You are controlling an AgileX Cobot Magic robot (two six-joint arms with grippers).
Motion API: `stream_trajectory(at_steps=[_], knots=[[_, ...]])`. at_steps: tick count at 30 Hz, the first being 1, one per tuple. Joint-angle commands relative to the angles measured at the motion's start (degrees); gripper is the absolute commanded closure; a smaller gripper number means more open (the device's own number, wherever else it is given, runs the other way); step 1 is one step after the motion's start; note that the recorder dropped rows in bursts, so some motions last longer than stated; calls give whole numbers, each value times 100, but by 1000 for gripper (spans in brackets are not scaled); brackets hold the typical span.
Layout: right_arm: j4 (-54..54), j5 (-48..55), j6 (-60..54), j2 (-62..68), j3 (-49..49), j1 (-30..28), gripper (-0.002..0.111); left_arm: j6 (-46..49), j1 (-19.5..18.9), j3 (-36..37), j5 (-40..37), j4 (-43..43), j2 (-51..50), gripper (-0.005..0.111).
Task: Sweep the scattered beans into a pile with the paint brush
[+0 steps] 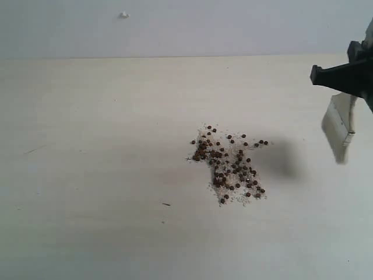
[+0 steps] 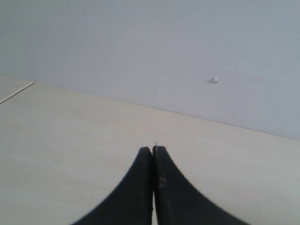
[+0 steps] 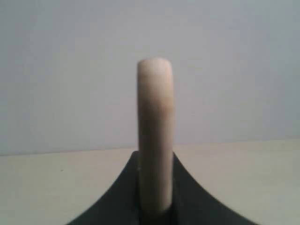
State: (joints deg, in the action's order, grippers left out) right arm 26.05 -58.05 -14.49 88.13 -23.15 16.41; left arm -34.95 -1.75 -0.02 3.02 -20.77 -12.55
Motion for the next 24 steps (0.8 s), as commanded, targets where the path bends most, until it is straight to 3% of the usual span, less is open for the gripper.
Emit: stream_trajectory(at_steps=[1,9,24], knots=[[135,-631,-449,287,-27,-10,108,12,-24,2,21,43,26,107],[31,-701,-435,1500,-603,-24,108,12,-24,2,21,43,26,107],[-2676,-183,2766,2376,-1287,-11,108,12,-24,2,21,43,26,107]])
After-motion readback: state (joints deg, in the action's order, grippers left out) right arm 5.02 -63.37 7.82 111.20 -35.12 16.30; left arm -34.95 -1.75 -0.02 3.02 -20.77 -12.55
